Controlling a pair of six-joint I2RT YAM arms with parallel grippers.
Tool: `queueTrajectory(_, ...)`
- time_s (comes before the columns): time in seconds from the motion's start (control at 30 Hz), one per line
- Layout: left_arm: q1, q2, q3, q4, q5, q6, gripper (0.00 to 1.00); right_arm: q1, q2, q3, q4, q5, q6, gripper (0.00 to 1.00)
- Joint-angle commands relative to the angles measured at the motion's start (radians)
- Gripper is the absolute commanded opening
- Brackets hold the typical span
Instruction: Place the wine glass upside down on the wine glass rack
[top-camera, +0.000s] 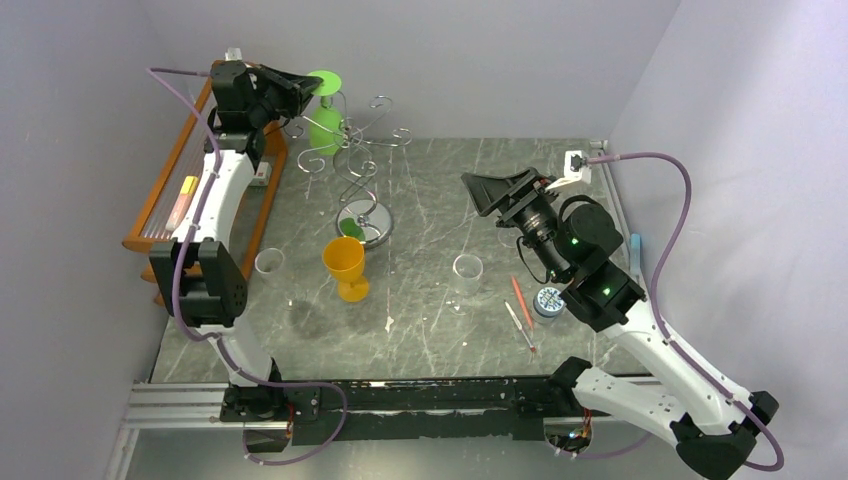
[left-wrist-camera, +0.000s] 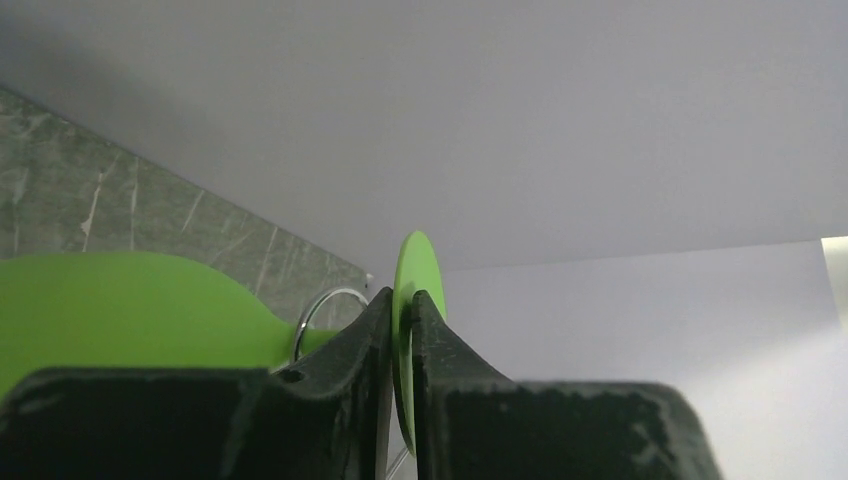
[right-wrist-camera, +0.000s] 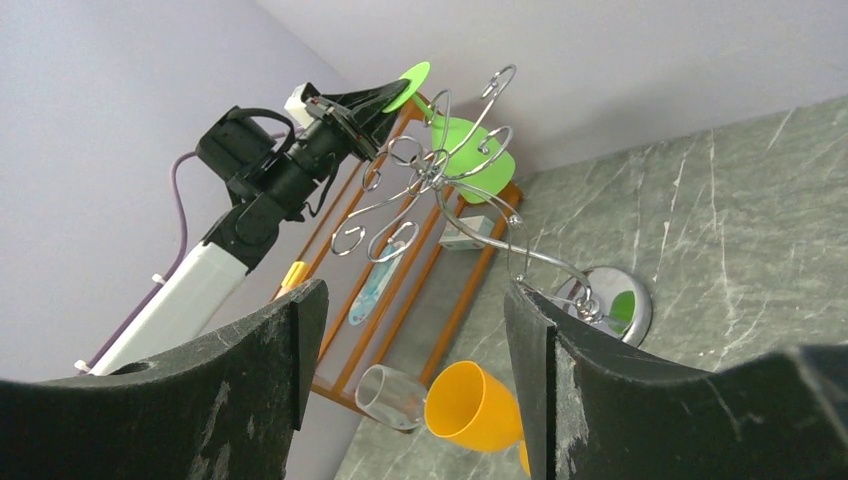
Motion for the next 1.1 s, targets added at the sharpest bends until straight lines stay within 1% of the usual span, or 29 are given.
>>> queueTrajectory(0.0, 0.016, -0.052, 0.008, -0.053, -0.016, 0.051, 0.17, 0.000, -0.015, -0.018, -0.004, 0.018, 0.001, 0.69)
queueTrajectory(0.17, 0.022, -0.056, 0.018, -0.104, -0.002, 0.113, 0.28, -0.002, -0.019, -0.021, -0.007, 0.020, 0.006, 0.69)
queueTrajectory(0.37, 0.022, -0.080, 0.041, -0.175, -0.010, 0.199, 0.44, -0.002, -0.023, -0.020, -0.019, 0.028, 0.012, 0.69)
queueTrajectory(0.6, 0.065, -0.143, 0.062, -0.292, -0.052, 0.334, 0.57, -0.001, -0.032, -0.017, -0.052, 0.045, 0.010, 0.69)
queueTrajectory(0.7, 0.076, -0.183, 0.050, -0.305, -0.036, 0.479, 0.66, -0.001, -0.018, 0.010, -0.077, 0.024, -0.030, 0.69)
queueTrajectory(0.8, 0.078, -0.211, 0.072, -0.424, -0.057, 0.693, 0.73, 0.000, 0.012, 0.058, -0.161, 0.026, -0.076, 0.69)
queueTrajectory(0.87, 0.080, -0.240, 0.067, -0.495, -0.049, 0.789, 0.75, 0.000, 0.038, 0.090, -0.226, 0.035, -0.103, 0.70)
queueTrajectory(0.93, 0.082, -0.285, 0.041, -0.531, -0.025, 0.858, 0.76, -0.002, 0.065, 0.116, -0.282, 0.027, -0.130, 0.70)
queueTrajectory(1.03, 0.080, -0.414, -0.059, -0.542, -0.003, 0.940, 0.75, -0.001, 0.117, 0.150, -0.350, -0.047, -0.183, 0.71)
queueTrajectory(1.07, 0.080, -0.462, -0.113, -0.547, 0.005, 0.967, 0.75, 0.000, 0.140, 0.164, -0.367, -0.088, -0.199, 0.71)
